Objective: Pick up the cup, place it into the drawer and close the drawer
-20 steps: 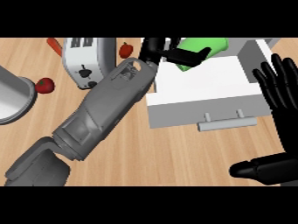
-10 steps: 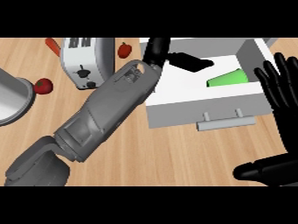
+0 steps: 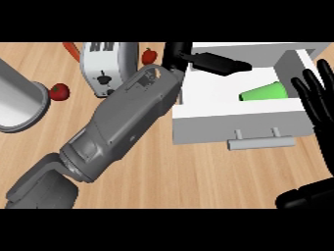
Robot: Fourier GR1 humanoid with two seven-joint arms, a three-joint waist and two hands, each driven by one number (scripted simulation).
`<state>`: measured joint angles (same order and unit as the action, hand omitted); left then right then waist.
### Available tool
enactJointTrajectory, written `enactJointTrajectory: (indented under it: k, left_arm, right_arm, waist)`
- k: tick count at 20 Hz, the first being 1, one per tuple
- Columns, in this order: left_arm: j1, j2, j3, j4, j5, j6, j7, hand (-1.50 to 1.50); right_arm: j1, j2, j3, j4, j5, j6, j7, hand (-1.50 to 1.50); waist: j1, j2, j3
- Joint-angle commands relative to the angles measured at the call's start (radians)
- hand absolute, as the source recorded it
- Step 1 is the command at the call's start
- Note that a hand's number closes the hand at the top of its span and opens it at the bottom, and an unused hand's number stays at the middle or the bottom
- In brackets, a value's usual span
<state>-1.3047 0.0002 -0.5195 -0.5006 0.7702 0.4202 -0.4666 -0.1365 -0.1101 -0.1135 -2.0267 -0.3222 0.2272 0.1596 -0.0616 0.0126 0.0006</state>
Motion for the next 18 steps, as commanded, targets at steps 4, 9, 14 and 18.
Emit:
enactJointTrajectory:
  k: [4, 9, 14, 18]
  left_arm:
    - [0.077, 0.044, 0.055, -0.167, 0.011, 0.025, 0.049, -1.5]
    - [0.189, 0.133, 0.09, -0.29, 0.031, 0.008, 0.065, -1.5]
    - [0.393, 0.253, 0.077, -0.504, 0.031, -0.001, 0.122, -1.5]
    - [0.554, 0.348, 0.103, -0.682, 0.042, 0.004, 0.14, -1.5]
  right_arm:
    - [0.056, -0.056, -0.012, -0.071, -0.022, 0.059, 0.023, 1.5]
    - [0.048, -0.145, 0.004, -0.027, 0.103, 0.145, -0.018, 1.5]
    - [0.119, -0.175, 0.016, -0.058, 0.187, 0.178, -0.03, 1.5]
    - [0.152, -0.16, 0.061, -0.038, 0.292, 0.174, -0.066, 1.5]
  waist:
    - [0.07, -0.022, -0.001]
    - [0.09, -0.022, -0.001]
    - [0.099, -0.025, -0.001]
    - [0.099, -0.022, 0.0]
